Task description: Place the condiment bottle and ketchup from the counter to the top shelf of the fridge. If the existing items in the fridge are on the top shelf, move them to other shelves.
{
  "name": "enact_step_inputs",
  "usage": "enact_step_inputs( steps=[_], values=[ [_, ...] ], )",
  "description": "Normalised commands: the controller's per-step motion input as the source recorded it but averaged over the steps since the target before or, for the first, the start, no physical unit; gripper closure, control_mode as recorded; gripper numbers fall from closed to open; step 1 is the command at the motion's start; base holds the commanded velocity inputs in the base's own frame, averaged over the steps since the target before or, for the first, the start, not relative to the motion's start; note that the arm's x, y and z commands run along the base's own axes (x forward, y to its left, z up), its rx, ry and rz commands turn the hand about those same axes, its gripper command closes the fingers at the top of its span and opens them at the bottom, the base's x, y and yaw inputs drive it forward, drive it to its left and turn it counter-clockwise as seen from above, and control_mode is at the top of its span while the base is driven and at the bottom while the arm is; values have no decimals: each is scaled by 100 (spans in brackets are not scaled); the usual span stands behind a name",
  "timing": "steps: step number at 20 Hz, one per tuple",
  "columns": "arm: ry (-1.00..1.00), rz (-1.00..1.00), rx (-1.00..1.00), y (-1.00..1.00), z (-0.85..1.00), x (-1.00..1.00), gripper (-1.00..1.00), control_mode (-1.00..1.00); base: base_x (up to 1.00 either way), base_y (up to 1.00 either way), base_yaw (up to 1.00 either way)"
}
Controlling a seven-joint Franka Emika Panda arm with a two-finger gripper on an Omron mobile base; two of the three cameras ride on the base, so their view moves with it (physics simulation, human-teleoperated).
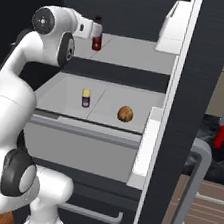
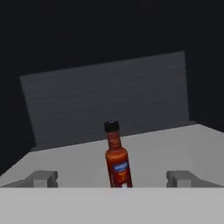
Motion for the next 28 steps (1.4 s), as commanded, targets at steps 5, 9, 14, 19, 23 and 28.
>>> enact_step_inputs(
  steps=[5,9,14,19,23,28],
  values=[
    [-6,12,-1,-12,29,-100,-100,-100,0,0,0],
    [5,14,-8,-16,-1,-100,-100,-100,0,0,0],
    [15,14,-19,-2,-27,-100,-100,-100,0,0,0],
    [37,13,-32,0,-69,-100,-100,-100,0,0,0],
    [53,12,-41,0,-94,-100,-100,-100,0,0,0],
    [36,3,-15,4,-83,-100,-100,-100,0,0,0]
  ],
)
